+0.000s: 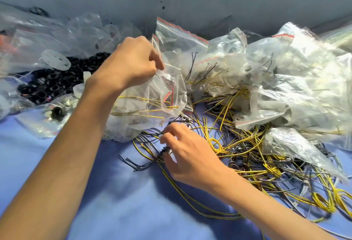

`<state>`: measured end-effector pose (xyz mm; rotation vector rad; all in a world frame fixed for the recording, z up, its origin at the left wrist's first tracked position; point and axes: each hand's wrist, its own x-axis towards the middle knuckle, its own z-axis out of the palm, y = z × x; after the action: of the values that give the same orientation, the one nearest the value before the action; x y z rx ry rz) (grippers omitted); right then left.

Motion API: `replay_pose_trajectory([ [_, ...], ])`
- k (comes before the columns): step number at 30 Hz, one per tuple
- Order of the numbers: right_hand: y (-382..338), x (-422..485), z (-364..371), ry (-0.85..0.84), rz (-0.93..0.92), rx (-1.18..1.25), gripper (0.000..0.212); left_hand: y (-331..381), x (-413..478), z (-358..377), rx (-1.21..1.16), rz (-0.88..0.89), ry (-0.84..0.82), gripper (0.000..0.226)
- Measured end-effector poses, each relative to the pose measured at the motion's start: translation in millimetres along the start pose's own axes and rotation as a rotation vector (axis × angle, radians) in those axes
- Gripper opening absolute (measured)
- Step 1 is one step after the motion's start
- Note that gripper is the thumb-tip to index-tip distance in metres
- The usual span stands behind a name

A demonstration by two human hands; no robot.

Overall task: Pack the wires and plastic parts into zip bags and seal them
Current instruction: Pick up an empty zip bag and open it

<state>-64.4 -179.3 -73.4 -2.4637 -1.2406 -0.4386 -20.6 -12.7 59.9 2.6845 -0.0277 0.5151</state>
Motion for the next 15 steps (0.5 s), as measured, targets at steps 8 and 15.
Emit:
replay_pose_trajectory([
  [8, 16, 9, 10, -0.216, 0.078, 0.086, 0.021, 1, 0, 10, -0.025, 0.018, -0.082, 0.023],
  [15, 21, 6, -11, -0.083, 0.091, 0.361, 0.021, 1, 2, 18, -0.028, 0.114, -0.171, 0.019],
])
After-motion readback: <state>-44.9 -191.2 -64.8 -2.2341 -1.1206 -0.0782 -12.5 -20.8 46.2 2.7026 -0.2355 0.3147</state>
